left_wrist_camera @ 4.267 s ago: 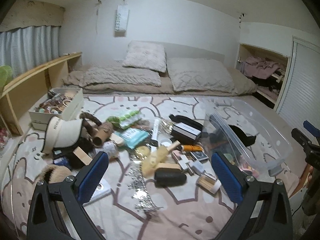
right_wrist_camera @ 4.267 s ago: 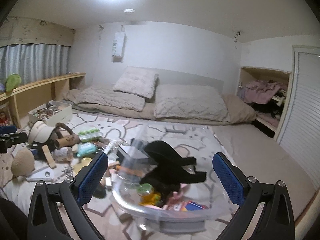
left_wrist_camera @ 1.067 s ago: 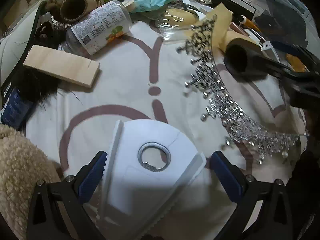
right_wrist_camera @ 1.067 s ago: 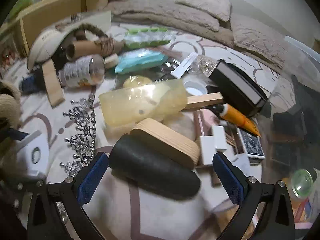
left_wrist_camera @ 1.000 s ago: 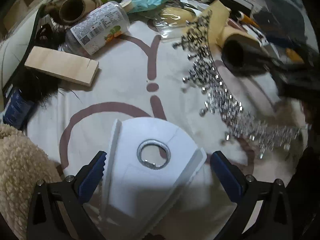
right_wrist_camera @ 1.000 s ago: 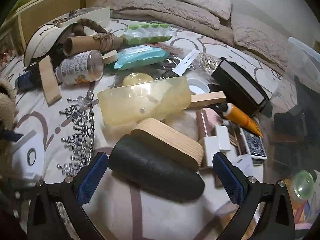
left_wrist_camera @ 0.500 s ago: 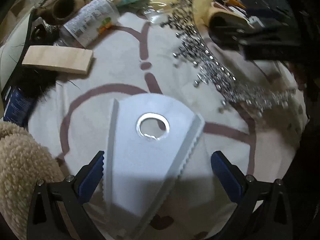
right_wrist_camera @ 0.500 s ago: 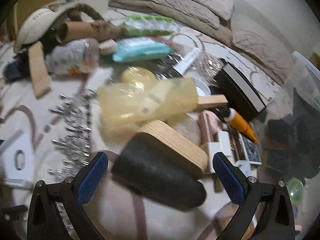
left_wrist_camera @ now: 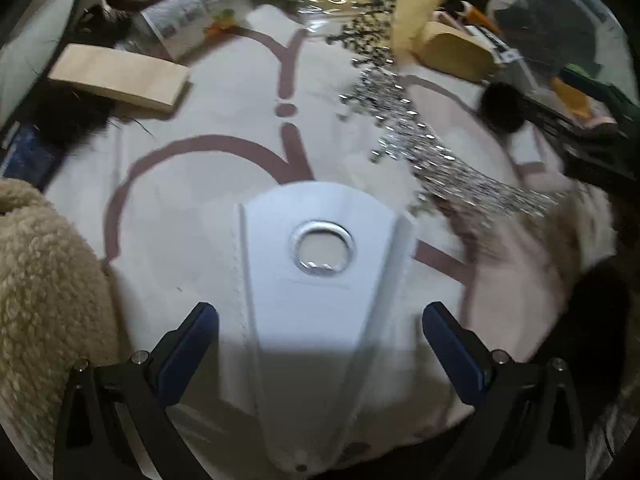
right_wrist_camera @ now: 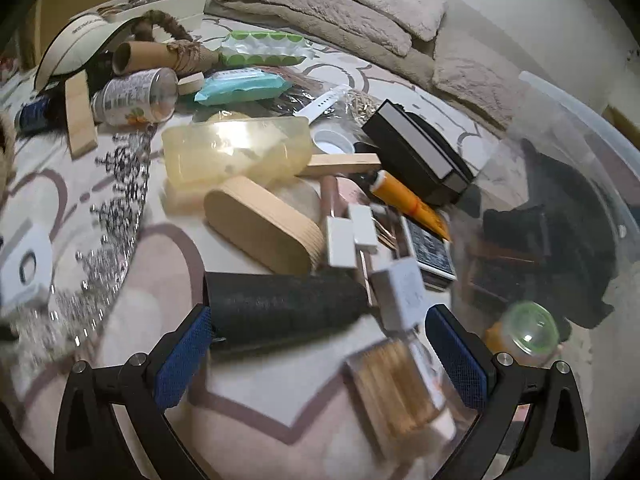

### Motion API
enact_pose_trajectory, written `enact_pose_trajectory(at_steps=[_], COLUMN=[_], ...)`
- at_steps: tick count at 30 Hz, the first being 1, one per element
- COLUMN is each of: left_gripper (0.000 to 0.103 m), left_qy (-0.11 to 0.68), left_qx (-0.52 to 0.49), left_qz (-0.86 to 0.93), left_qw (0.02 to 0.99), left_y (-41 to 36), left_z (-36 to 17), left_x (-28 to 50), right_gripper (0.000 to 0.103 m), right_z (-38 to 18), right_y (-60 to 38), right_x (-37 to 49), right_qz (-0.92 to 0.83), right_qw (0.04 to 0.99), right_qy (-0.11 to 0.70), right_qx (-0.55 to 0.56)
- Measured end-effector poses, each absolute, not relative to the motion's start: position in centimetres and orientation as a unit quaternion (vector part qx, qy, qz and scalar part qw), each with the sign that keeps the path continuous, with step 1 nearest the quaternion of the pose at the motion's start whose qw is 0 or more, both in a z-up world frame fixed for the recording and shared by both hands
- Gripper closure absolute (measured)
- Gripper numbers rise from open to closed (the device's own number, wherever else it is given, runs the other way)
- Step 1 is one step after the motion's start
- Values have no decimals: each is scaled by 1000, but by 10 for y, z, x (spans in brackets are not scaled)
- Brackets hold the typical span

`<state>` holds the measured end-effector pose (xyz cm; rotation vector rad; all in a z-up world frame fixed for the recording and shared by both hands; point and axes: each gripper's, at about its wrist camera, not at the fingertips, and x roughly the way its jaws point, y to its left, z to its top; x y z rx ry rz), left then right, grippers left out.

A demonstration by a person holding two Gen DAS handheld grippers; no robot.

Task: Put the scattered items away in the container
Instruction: 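Lift the white scraper with the left tool while the right tool approaches the black foam roller, then close the right tool on the black foam roller while the left tool holds the scraper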

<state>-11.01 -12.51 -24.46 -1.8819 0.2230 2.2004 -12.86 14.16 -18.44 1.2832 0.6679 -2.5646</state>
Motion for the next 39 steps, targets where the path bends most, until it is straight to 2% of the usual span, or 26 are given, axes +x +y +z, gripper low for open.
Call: enact_pose_trajectory(at_steps=[5, 12, 16, 18, 23, 25, 27, 30, 33, 39], left_gripper=[0, 0, 10, 11, 16, 16, 17, 17, 16, 12], left_qy=[113, 132, 117, 101, 78, 71, 61, 52, 49, 27], left_qx=[-624, -597, -600, -603, -601, -600, -597, -590, -581, -565], left_qz=[770, 788, 787, 787, 791, 793, 797, 804, 811, 825], left_qw=[75, 66, 83, 86, 81, 74, 66, 56, 37, 10], left_y=[-123, -125, -131, -138, -147, -150, -155, -160, -163, -173], left_z=[-253, -256, -259, -262, -263, -264, -265, -267, -271, -277], left_x=[-112, -111, -112, -114, -117, -117, -117, -115, -114, -117], right_gripper=[0, 0, 2, 10, 24, 33, 47, 48, 54, 59], right_z=[-182, -175, -175, -175, -178, -174, -171, -169, -171, -188], right_y=[147, 153, 156, 158, 156, 162, 169, 176, 171, 164], right_x=[-114, -99, -97, -99, -99, -100, -103, -109, -113, -123], right_qz=[-874, -897, -899, -898, -896, -901, -904, -901, -890, -863], right_qw=[93, 43, 48, 68, 78, 57, 51, 60, 64, 89], right_qy=[258, 284, 282, 269, 269, 260, 243, 230, 257, 294], right_qx=[401, 336, 333, 341, 346, 342, 347, 362, 371, 400])
